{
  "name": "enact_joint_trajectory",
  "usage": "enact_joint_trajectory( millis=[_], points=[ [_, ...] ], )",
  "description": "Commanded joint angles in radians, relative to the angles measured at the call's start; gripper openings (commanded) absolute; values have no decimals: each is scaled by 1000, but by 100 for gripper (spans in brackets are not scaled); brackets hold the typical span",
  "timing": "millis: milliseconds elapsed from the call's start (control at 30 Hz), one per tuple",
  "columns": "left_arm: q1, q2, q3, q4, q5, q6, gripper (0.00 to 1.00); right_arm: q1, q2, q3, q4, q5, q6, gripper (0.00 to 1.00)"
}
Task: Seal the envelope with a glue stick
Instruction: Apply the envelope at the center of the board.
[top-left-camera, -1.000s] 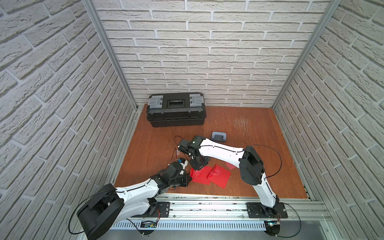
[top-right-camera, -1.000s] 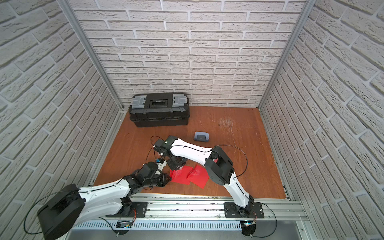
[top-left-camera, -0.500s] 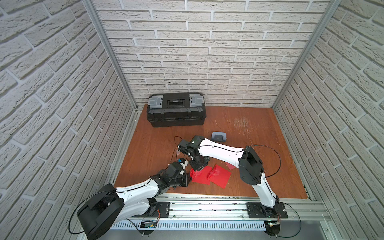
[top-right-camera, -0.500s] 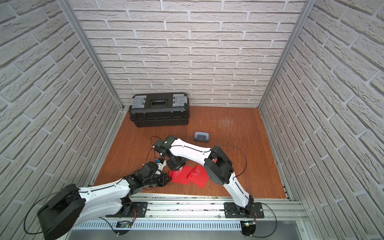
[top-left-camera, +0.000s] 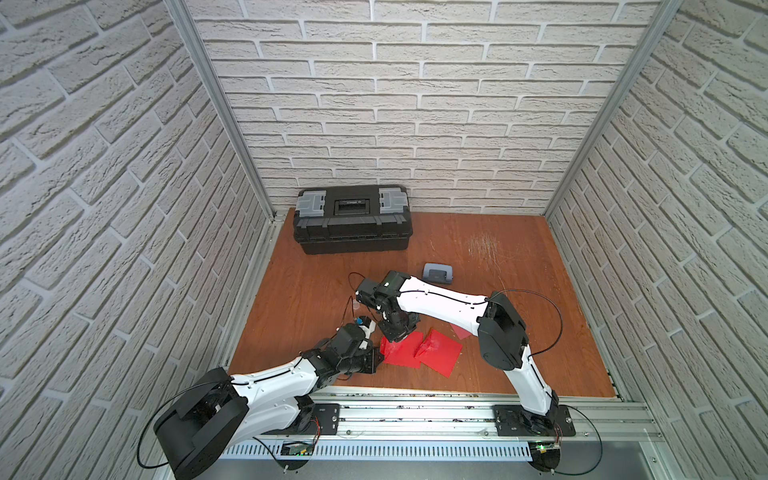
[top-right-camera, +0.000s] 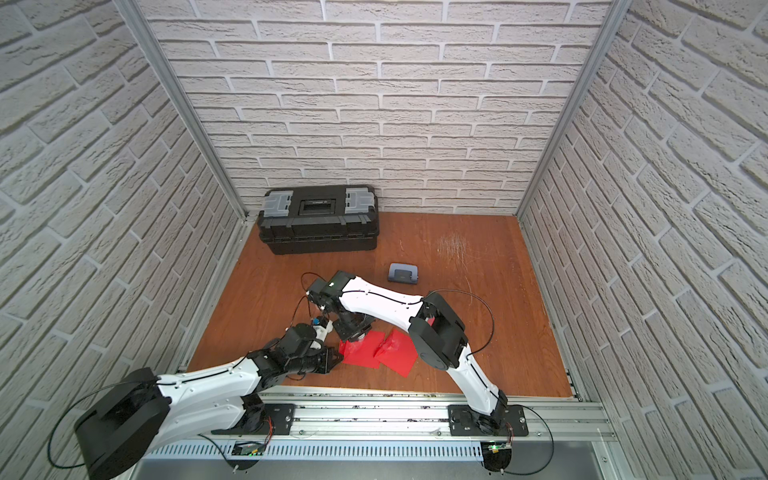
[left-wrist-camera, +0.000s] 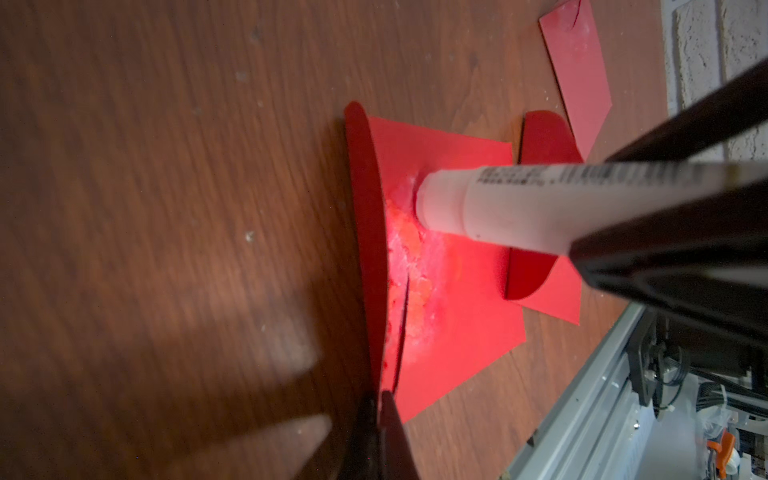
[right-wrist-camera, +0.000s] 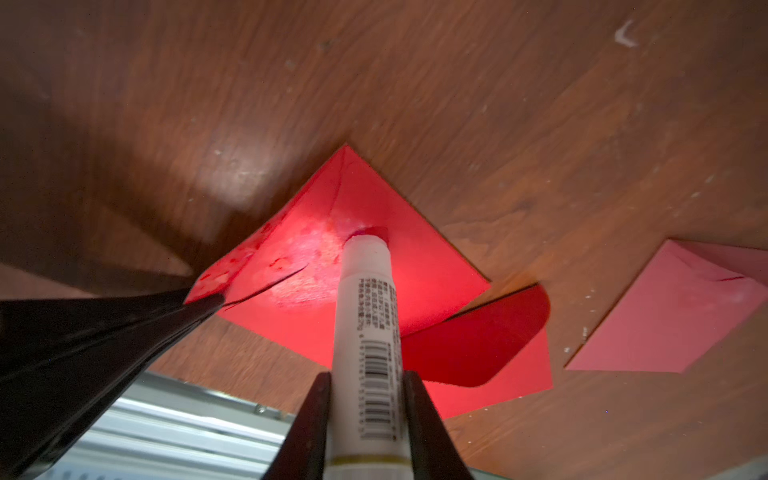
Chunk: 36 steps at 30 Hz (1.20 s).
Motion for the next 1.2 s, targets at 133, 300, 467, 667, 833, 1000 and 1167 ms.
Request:
enact_joint_trajectory(
  millis=[133, 300, 467, 667, 833, 1000, 1167],
  points=[
    [6, 16, -26, -93, -15, 13, 3, 0, -53, -115, 194, -361, -1, 2],
    [6, 16, -29, -93, -14, 13, 3, -3, -49, -76, 108, -218, 3, 3],
    [6, 18, -27, -92, -13, 13, 3, 6, -1, -3, -85, 97, 13, 3],
    [6, 21, -27, -92, -13, 13, 3, 22, -41, -95, 131, -305, -12, 3],
    [6, 20, -27, -92, -13, 13, 3, 29, -39, -72, 99, -251, -9, 3],
    [6, 20, -27, -93, -13, 13, 3, 31, 16, 25, -112, 99, 4, 3],
    [6, 20, -27, -92, -14, 13, 3, 34, -19, -46, 45, -186, -24, 3]
  ],
)
